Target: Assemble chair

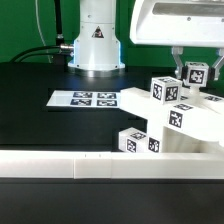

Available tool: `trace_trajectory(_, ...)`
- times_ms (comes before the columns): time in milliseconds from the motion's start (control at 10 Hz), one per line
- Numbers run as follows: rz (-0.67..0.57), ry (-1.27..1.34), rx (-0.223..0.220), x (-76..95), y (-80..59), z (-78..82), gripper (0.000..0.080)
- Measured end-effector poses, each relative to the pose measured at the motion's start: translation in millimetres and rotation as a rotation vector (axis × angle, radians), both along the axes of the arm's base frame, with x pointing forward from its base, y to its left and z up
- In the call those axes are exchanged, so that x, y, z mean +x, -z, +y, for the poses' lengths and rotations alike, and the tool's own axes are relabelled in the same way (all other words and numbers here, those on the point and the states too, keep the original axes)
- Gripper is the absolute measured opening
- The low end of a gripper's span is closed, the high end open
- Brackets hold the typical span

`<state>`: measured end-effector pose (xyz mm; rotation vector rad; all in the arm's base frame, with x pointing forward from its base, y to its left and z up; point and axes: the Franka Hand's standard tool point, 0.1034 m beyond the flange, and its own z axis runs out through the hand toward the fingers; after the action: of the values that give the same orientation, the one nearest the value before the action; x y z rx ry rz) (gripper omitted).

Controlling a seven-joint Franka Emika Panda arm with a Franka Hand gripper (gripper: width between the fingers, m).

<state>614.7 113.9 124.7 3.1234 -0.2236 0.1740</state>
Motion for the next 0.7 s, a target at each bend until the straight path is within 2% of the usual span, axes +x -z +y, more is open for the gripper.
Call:
trace_trajectory(200,0.001,0.0,0.001,-2.8,2.4,4.0,0.0284)
trace_trajectory(700,-0.036,-0.001,-0.002,-2.0,7.0,2.3,0.0284)
